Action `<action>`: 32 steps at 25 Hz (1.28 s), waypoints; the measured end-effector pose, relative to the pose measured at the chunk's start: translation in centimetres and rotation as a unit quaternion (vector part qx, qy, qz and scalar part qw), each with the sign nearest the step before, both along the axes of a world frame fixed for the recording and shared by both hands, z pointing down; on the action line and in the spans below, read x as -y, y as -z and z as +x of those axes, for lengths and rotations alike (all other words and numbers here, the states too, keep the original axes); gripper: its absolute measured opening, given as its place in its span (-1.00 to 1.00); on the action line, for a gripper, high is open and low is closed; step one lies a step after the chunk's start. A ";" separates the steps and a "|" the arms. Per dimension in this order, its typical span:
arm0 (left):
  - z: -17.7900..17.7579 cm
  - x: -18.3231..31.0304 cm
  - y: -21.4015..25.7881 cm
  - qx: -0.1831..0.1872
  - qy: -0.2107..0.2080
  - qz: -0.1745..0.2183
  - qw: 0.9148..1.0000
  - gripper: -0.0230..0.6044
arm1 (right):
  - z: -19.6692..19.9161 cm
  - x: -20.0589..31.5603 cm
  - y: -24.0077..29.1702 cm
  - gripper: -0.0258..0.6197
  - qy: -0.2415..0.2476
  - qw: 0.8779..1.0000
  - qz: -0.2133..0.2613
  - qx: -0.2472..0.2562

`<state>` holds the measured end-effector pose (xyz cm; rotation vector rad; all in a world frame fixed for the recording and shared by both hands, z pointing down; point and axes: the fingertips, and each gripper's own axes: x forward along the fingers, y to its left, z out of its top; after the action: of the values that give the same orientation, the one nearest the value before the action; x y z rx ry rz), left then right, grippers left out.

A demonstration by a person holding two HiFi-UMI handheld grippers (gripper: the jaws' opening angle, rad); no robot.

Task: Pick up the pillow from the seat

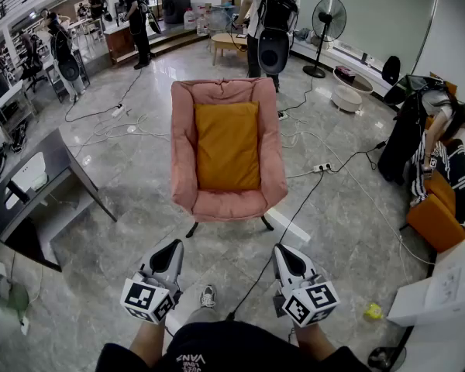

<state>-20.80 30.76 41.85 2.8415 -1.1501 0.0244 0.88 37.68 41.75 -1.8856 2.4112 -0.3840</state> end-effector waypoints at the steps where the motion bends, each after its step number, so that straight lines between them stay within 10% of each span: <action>1: -0.1 0.2 0.1 0.000 0.001 0.000 1.000 -0.87 | -0.1 0.2 0.0 -0.91 0.000 1.000 0.000 0.000; 16: -0.4 5.0 -1.5 0.011 -0.032 -0.020 0.999 -0.84 | -0.7 4.9 -0.4 -0.91 -0.032 0.999 0.004 0.009; 23: -0.2 8.9 -2.9 0.002 -0.062 -0.047 0.997 -0.13 | -1.2 8.6 -1.1 -0.43 -0.055 0.998 -0.006 0.011; 32: -1.6 15.9 -3.3 0.000 -0.094 -0.064 0.993 0.12 | -2.8 14.5 -1.3 -0.13 -0.092 0.996 -0.007 0.018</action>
<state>-22.44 14.85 45.12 2.8225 -0.8438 0.1049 -1.88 23.14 43.04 -2.0667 2.1945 -0.4201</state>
